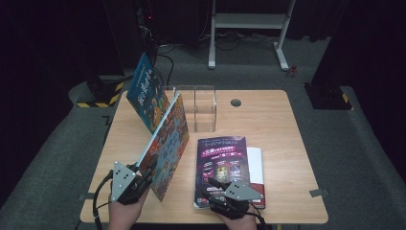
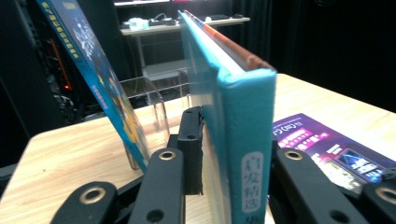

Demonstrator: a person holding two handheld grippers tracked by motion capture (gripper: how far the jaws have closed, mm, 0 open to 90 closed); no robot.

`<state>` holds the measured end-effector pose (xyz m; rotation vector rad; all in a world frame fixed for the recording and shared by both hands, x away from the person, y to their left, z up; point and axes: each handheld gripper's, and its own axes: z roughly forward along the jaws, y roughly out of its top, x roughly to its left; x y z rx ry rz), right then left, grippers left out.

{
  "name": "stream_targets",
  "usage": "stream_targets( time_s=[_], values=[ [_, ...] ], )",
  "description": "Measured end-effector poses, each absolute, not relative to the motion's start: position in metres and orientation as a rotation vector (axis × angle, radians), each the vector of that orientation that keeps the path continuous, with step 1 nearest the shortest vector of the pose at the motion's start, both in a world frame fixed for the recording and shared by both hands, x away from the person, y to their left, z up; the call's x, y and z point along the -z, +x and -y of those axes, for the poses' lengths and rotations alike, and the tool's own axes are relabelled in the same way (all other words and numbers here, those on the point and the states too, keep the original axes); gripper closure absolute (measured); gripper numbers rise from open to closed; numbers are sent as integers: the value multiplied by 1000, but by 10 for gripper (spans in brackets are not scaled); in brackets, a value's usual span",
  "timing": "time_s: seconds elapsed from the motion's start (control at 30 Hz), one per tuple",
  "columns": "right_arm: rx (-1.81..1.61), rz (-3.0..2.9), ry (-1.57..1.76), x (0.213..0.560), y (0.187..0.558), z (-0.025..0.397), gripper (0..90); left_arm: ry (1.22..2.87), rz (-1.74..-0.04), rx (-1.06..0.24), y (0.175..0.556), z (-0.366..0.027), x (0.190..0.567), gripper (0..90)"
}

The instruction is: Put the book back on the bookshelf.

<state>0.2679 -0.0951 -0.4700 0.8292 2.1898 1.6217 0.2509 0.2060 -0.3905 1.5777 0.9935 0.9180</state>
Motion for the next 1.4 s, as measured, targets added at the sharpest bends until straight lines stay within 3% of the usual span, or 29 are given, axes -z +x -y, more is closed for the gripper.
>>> stream_targets(
  time_s=[1.17, 1.4],
  values=[
    [-1614, -2204, 830, 472, 269, 94, 538, 1562, -1013, -906, 254, -210, 397, 753],
    [-1611, -2202, 830, 472, 269, 94, 537, 1541, -1012, -877, 256, -212, 397, 801]
  ],
)
